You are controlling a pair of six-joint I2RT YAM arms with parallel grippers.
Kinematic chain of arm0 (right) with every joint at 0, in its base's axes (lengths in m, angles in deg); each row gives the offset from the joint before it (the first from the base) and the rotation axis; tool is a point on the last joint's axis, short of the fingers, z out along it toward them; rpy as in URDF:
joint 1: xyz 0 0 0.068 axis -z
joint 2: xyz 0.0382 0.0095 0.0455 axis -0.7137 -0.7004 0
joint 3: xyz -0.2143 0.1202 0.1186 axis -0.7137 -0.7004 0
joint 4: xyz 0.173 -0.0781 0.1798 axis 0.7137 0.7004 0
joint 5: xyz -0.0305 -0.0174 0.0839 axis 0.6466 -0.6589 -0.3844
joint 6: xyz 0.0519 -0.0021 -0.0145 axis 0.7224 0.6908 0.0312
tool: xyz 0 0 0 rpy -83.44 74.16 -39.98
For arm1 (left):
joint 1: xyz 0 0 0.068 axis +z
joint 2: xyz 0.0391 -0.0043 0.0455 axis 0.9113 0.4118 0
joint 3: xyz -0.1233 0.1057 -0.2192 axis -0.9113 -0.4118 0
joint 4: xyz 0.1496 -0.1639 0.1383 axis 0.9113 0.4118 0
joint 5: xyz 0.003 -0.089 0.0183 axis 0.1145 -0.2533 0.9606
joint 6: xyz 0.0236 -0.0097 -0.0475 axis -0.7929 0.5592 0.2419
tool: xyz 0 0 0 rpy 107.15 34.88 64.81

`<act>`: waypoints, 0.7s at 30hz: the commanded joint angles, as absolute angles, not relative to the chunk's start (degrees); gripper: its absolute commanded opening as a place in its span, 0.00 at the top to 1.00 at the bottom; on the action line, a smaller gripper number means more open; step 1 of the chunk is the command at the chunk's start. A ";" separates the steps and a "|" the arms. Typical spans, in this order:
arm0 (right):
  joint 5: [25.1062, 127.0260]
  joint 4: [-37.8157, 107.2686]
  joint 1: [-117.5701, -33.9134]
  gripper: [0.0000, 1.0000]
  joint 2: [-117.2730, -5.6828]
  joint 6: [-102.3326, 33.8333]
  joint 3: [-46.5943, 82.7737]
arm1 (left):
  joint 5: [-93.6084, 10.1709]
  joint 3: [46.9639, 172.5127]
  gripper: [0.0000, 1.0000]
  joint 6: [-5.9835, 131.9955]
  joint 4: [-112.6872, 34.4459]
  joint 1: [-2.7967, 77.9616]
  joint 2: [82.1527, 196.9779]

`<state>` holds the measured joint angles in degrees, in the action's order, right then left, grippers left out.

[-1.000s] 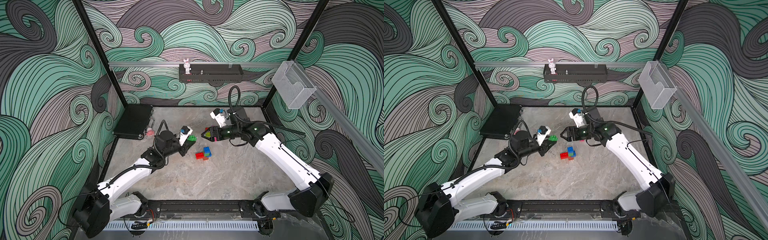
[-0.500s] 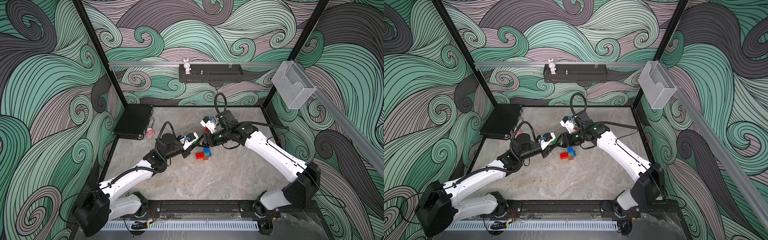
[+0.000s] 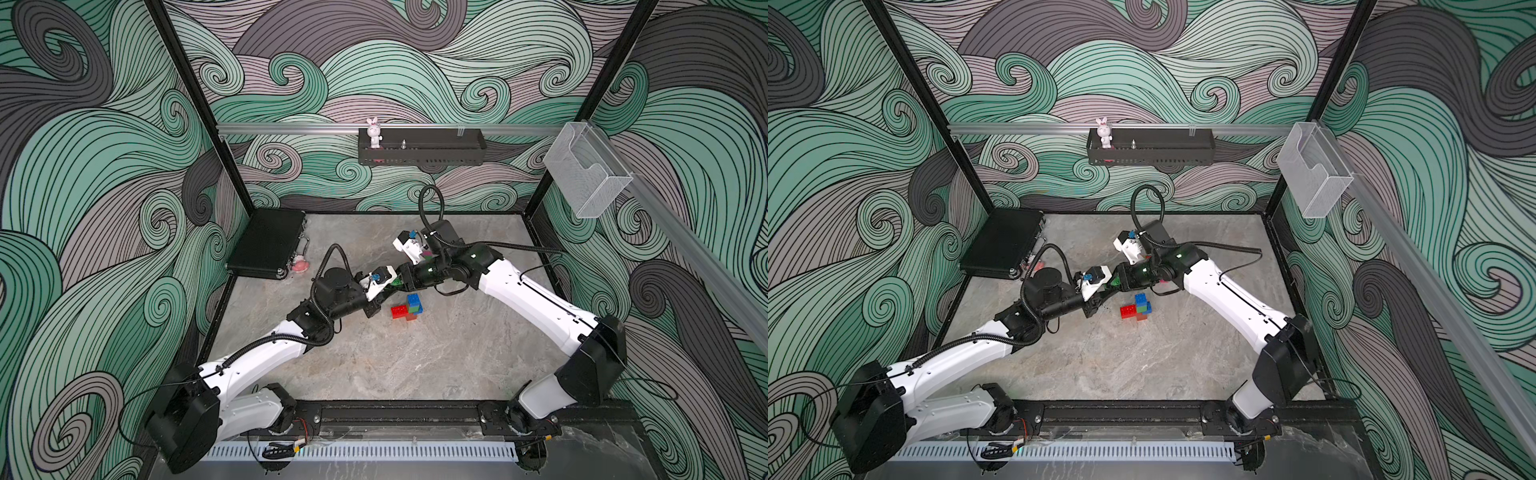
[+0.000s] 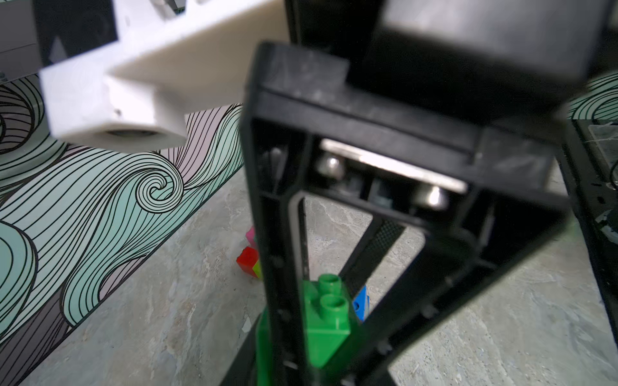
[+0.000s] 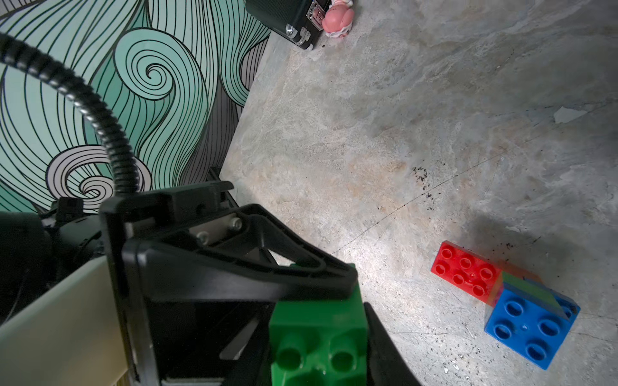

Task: Assemble the number 4 with lego
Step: Pick up the lego brick from the center of the board, then place the lego brick at the center of the board.

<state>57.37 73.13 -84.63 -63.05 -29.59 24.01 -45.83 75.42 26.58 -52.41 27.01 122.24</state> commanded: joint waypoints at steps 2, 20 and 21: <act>70.02 76.93 -86.10 0.76 -66.72 -33.11 26.05 | -31.52 74.20 0.62 33.80 -56.27 26.83 117.39; 91.40 78.13 -98.43 0.70 -98.14 -45.67 41.38 | -1.23 66.78 0.01 87.19 -15.33 39.57 93.82; 91.24 77.57 -98.52 0.70 -98.45 -45.87 41.09 | -2.41 66.63 0.01 86.95 -16.04 39.58 94.23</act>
